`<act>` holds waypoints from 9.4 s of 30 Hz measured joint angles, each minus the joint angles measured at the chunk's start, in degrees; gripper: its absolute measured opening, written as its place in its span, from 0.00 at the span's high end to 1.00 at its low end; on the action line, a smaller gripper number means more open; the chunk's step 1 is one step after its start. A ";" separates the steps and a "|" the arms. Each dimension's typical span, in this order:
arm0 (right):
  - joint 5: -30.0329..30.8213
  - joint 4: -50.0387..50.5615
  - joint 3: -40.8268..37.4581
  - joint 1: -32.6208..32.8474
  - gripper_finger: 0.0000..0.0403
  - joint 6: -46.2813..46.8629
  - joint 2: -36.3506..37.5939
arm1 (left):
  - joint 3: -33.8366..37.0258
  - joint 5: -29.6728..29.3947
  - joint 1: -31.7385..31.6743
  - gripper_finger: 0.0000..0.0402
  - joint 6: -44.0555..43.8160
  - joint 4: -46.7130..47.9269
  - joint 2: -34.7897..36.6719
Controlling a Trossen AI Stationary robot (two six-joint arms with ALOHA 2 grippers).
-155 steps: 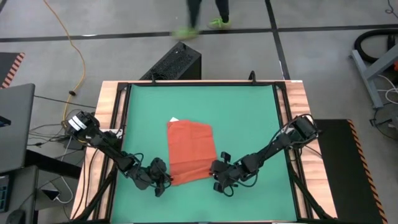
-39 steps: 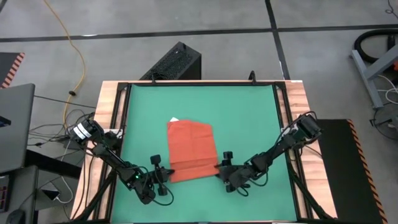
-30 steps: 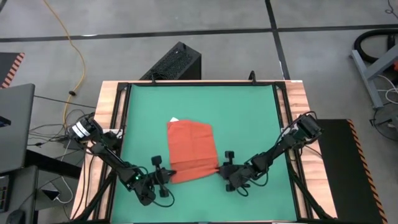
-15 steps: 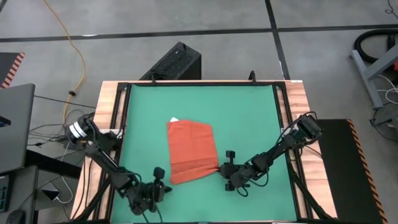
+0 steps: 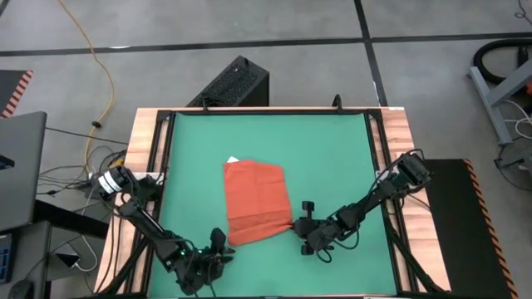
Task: Roll towel into tight, uniform cylinder
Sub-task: Roll the orange towel
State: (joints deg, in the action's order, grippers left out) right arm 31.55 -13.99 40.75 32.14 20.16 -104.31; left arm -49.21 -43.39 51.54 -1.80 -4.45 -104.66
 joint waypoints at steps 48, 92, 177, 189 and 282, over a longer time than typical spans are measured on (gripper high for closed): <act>-10.18 1.66 5.78 0.83 0.96 14.66 0.91 | 3.27 7.39 -7.55 1.00 -27.50 10.25 9.34; -19.89 20.40 10.51 -1.84 0.96 57.21 6.10 | 23.40 37.64 -30.40 1.00 -30.79 -19.17 21.15; 12.78 10.02 10.71 8.28 0.71 35.28 -7.30 | 17.22 47.40 -32.06 0.82 -18.59 -20.72 16.78; 12.18 10.66 10.60 8.26 0.71 35.34 -7.43 | 17.22 47.84 -30.98 0.59 -20.63 -10.72 21.89; 23.66 13.28 11.65 13.51 0.33 35.75 -18.06 | 17.11 24.64 -23.44 1.00 -6.56 -25.88 1.55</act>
State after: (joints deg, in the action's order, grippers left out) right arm 55.21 -0.71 52.40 45.65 55.92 -122.37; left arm -32.10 -18.74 28.10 -8.36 -30.33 -103.11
